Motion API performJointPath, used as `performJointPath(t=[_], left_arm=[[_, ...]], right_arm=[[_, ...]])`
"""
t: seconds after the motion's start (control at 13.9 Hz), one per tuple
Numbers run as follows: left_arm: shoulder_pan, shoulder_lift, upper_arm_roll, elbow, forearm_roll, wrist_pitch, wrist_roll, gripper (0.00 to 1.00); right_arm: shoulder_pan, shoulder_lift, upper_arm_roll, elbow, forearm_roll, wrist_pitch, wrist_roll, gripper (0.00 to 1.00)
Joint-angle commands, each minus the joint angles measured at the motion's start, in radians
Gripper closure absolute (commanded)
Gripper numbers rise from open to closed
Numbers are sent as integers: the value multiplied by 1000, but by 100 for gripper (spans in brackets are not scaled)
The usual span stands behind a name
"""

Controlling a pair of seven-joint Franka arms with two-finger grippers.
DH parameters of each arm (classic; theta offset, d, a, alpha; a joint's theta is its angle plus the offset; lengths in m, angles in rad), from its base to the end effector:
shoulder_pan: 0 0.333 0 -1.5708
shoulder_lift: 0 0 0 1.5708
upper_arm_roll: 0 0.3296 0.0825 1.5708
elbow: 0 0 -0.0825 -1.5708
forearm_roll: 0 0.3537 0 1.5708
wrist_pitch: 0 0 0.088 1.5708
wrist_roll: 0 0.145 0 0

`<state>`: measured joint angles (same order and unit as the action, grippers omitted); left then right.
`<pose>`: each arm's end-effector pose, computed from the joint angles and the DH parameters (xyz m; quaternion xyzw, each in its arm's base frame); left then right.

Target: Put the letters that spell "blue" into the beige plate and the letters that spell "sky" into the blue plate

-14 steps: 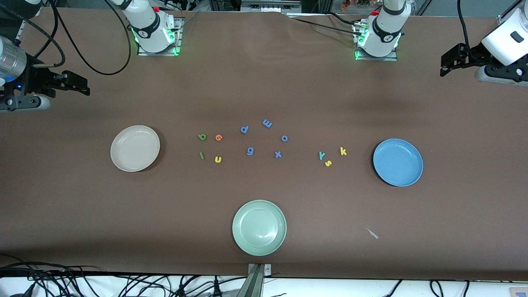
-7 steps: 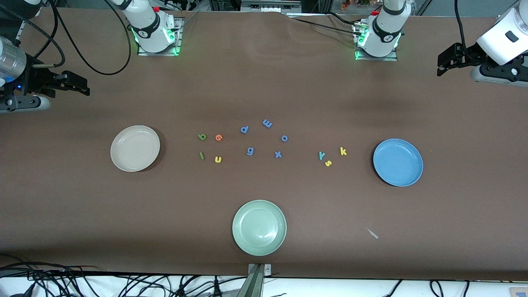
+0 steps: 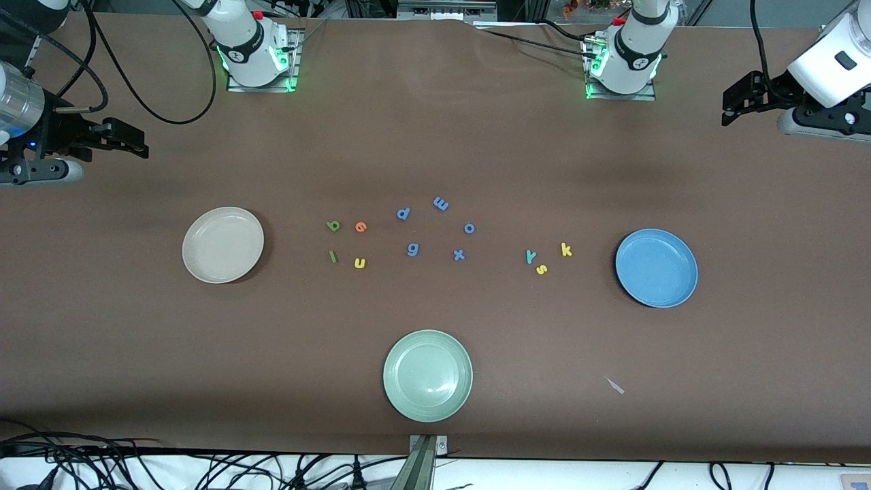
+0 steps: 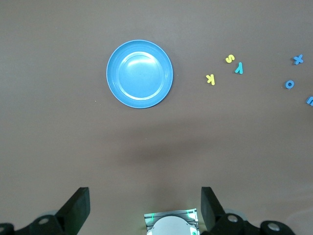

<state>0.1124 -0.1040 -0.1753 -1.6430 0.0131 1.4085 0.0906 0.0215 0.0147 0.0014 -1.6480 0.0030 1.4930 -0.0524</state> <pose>0.4665 -0.0319 0.6071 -0.9949 0.0748 0.0662 0.0146 0.5092 0.0121 0.5533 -0.9957 -0.0375 0.0847 0.0028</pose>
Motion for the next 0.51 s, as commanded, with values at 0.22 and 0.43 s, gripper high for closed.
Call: performJointPath(t=[0.22,0.43], left_arm=[[10,13,0,32,-24,-31,-8,0],[9,12,-1,32,-24,-31,-8,0]], right_arm=[[-3,10,-3,25,14,-23,-11,0],[-3,10,-4,25,14,-25,-11,0]])
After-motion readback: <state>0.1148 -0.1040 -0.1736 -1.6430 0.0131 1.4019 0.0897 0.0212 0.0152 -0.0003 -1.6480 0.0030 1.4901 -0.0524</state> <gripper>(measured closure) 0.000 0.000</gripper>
